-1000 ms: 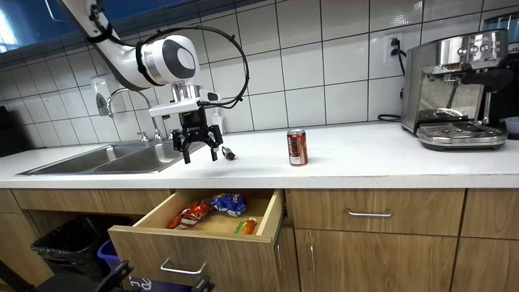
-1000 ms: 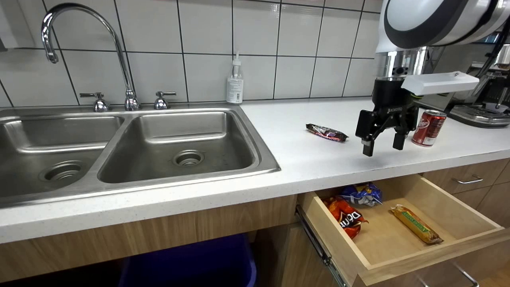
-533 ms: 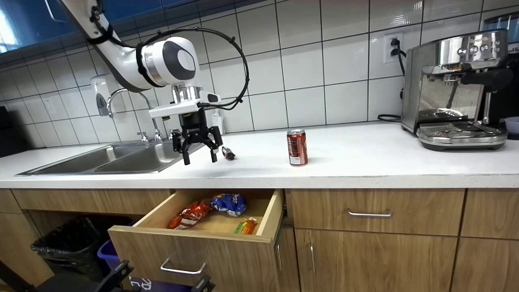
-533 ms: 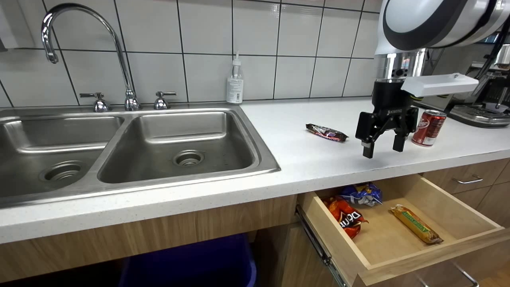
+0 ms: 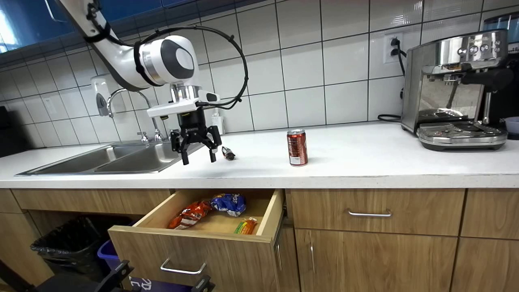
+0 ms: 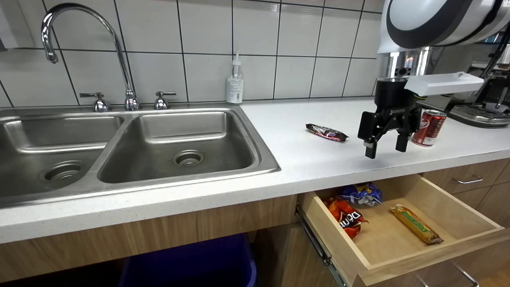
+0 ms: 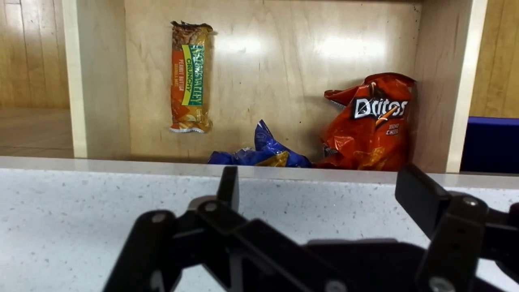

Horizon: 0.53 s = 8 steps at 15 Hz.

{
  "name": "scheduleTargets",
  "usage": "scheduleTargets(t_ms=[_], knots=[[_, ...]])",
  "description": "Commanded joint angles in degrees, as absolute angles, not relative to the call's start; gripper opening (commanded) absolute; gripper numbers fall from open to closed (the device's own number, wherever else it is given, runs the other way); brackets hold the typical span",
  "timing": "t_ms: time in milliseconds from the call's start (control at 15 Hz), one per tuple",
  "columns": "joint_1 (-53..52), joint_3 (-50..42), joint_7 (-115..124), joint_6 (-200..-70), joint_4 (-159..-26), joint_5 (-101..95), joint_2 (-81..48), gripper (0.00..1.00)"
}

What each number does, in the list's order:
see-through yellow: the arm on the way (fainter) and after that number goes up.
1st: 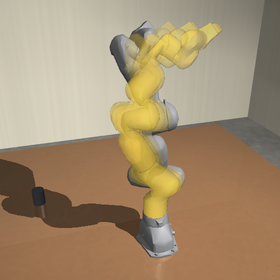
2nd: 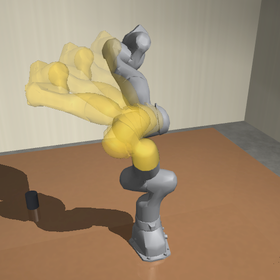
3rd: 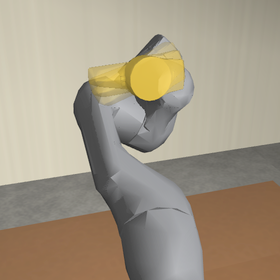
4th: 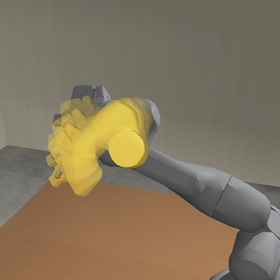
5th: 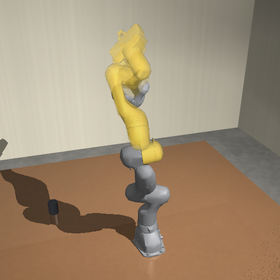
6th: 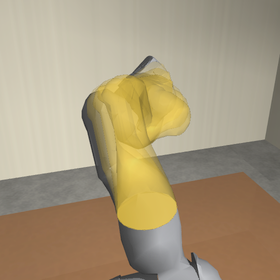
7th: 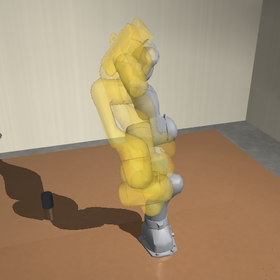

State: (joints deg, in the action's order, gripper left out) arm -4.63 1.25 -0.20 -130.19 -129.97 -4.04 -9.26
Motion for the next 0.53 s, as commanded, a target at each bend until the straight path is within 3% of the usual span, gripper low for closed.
scheduleTargets(t_ms=[0, 467], knots=[[-4.6, 2.0, 1.8, -129.1, -135.8, -4.6, -2.1, 1.00], [-4.2, 2.4, 3.6, -128.5, -144.5, -5.0, 6.6, 1.00]])
